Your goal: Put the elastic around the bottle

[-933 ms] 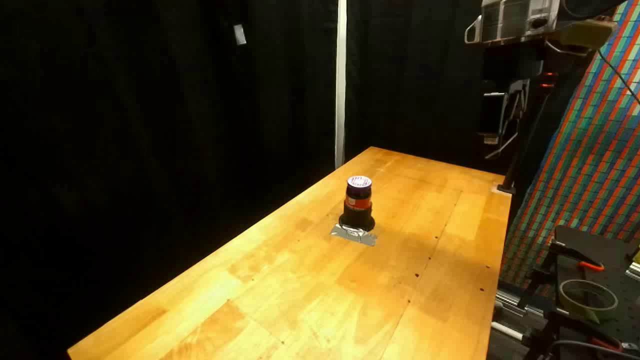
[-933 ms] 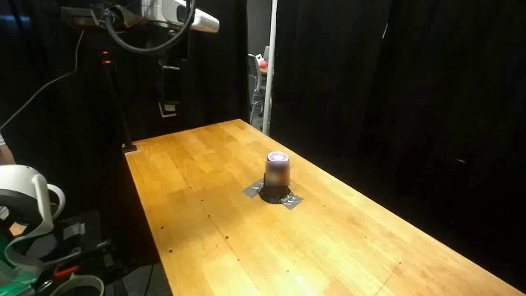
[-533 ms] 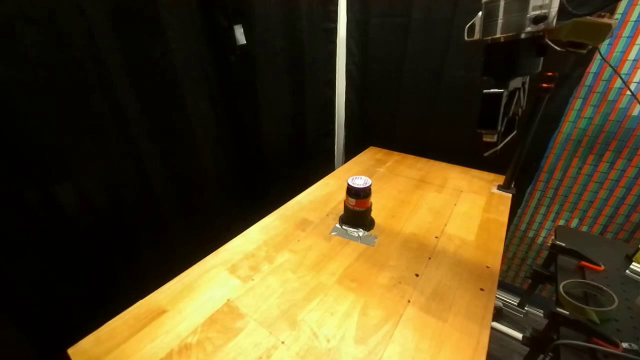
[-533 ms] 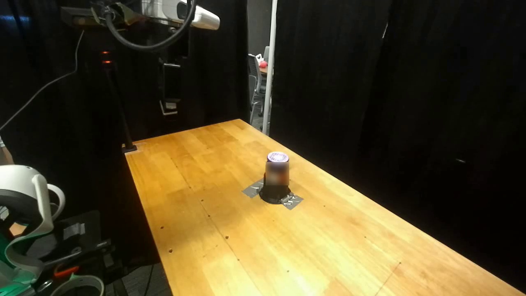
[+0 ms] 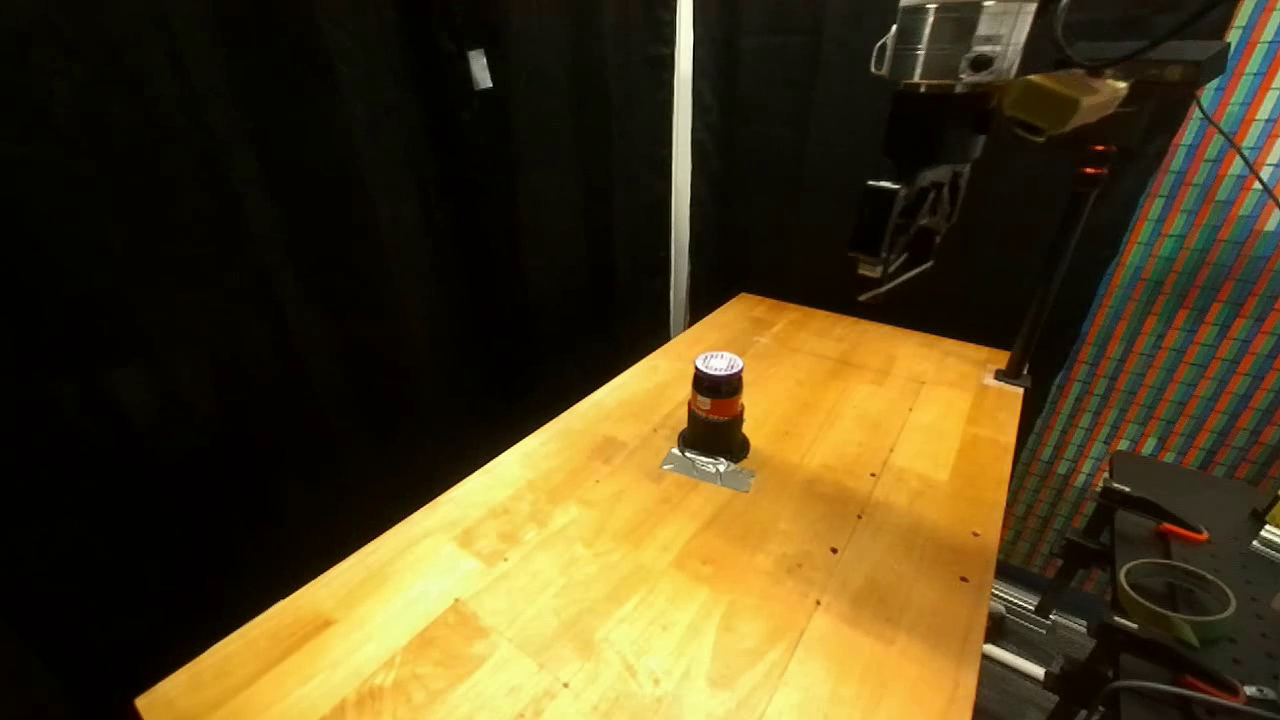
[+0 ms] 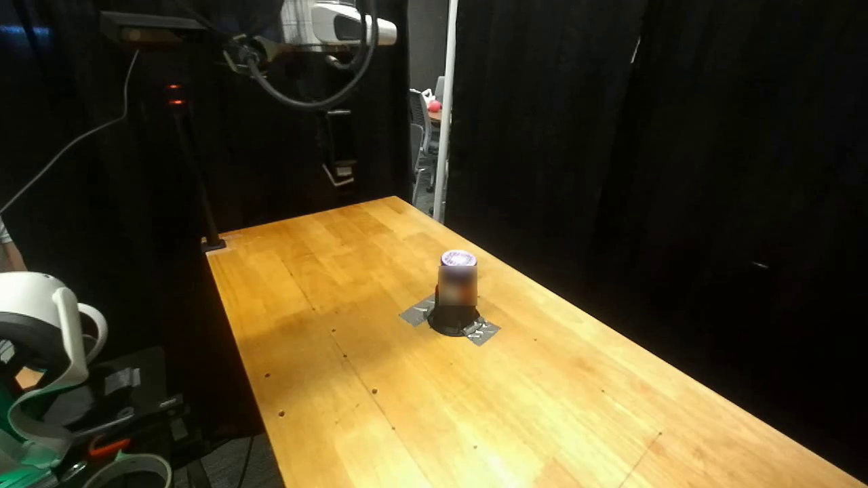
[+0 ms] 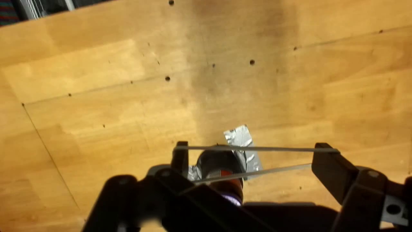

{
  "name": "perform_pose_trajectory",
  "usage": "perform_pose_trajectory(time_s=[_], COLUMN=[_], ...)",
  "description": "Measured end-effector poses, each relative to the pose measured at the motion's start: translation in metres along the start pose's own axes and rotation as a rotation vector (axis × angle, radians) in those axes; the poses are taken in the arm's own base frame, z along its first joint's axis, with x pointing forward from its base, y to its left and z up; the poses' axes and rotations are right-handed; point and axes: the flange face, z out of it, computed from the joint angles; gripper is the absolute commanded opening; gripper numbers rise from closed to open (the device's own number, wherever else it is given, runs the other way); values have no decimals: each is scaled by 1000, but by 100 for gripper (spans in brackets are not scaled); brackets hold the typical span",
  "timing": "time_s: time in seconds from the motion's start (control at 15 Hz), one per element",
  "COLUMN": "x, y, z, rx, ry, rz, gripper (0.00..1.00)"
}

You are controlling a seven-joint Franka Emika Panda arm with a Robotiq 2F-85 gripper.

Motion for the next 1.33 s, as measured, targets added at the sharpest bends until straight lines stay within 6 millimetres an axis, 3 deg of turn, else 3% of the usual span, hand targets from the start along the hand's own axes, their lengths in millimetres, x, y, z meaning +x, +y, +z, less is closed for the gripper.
perform_pose_trajectory(time_s=[0.33,0.73,1.07,1.33], x=[77,155,194,205], y=[-20,-16,-12,-13], z=[52,125,164,185], rx=[24,18,13,37], ry=[159,199,194,122], rz=[28,91,141,169], gripper=[100,100,100,100])
